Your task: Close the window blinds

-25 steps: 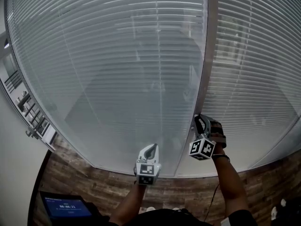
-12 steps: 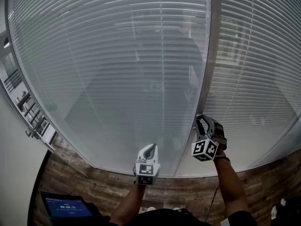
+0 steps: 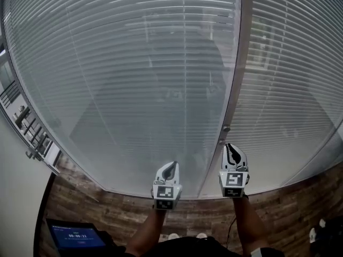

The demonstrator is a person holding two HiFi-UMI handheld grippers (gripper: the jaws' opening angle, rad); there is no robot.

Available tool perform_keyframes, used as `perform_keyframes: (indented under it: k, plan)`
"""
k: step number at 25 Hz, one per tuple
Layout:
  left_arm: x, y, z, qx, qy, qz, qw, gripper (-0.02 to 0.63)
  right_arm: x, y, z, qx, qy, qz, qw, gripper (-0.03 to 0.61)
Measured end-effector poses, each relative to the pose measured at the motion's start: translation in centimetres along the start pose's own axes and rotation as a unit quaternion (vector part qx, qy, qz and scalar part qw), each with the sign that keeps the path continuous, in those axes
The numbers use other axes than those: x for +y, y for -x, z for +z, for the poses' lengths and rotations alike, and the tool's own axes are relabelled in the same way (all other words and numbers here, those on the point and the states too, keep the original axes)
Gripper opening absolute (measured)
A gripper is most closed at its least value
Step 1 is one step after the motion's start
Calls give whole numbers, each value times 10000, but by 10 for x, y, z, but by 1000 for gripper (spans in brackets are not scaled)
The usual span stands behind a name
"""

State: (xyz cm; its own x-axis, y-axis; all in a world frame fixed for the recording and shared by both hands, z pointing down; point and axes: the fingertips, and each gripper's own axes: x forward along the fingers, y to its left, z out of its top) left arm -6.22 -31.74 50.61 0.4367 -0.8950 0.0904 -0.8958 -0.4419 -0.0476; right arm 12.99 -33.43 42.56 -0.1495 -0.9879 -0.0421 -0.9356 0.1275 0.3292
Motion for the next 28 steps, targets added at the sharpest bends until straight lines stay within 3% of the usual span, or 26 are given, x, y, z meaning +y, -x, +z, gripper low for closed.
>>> perform_keyframes:
  k: [1,7,19,24,28]
  plan:
    - [-1,1,3,-36,29,-8,10000,-6,1,4,-1,-21,-119,-67,9999,3]
    - [-1,9,8,-135,20,-153,9998,-6,24,28,-17,190,-607,-107,9979,3]
    - [3,38,2,-176,102,-257,9995,-6,68,61,-27,188,-828,18,9964,3]
    - [-9,53,21,-195,91,-234,9995,-6,61,80,-18,252,-907,-4,9956,3]
    - [-29,71,4,-193,75,-166,9996,-6,60,112,-31,300,-983,-19,9947,3]
